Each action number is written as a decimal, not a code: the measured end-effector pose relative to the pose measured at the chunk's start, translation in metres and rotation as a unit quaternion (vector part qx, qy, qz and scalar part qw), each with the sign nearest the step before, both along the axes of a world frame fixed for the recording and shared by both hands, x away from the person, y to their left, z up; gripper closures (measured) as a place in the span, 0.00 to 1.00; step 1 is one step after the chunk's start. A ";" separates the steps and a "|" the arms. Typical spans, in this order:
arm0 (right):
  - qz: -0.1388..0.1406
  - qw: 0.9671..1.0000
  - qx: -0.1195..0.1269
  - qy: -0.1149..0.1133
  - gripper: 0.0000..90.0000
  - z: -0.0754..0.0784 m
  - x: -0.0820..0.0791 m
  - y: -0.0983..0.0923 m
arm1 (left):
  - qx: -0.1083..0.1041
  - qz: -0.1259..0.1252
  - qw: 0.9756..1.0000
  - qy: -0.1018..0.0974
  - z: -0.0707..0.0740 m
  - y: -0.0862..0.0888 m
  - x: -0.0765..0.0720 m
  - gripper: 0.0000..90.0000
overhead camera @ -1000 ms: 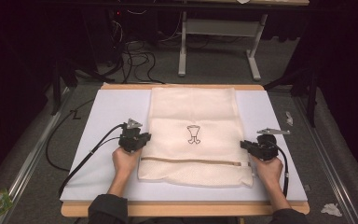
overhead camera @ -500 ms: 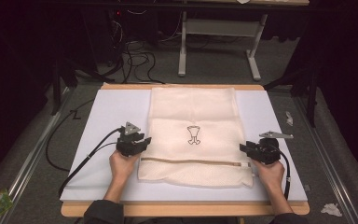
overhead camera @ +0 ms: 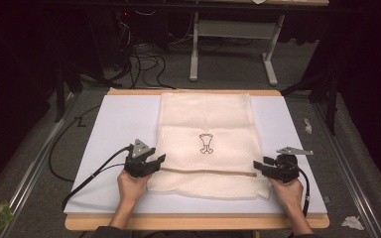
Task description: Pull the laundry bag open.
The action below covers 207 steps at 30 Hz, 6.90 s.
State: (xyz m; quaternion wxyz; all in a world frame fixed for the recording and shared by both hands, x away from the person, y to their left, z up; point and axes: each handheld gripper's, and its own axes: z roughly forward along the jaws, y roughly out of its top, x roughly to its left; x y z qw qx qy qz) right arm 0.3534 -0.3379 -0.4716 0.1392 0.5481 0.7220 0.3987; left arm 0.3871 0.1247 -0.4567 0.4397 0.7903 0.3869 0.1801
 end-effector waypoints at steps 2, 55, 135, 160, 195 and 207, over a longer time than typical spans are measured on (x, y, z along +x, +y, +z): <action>-0.001 1.000 -0.001 0.001 0.50 -0.002 -0.002 -0.001 | -0.001 -0.002 1.000 0.002 -0.002 -0.003 -0.003 0.57; 0.055 0.998 -0.011 -0.038 0.98 0.015 -0.008 0.006 | -0.019 -0.129 0.991 0.026 0.019 -0.124 -0.016 0.56; 0.083 0.995 0.001 -0.062 0.98 0.040 -0.008 0.018 | -0.021 -0.218 0.976 0.020 0.000 -0.231 -0.035 0.70; 0.096 0.993 0.007 -0.063 0.98 0.045 -0.005 0.025 | -0.036 -0.238 0.970 0.024 -0.005 -0.243 -0.027 0.80; 0.090 0.994 0.003 -0.059 0.98 0.041 -0.007 0.019 | -0.046 -0.249 0.965 0.061 -0.005 -0.240 -0.023 0.96; 0.090 0.994 -0.004 -0.062 0.98 0.039 -0.008 0.014 | -0.034 -0.255 0.965 0.055 -0.001 -0.236 -0.023 0.97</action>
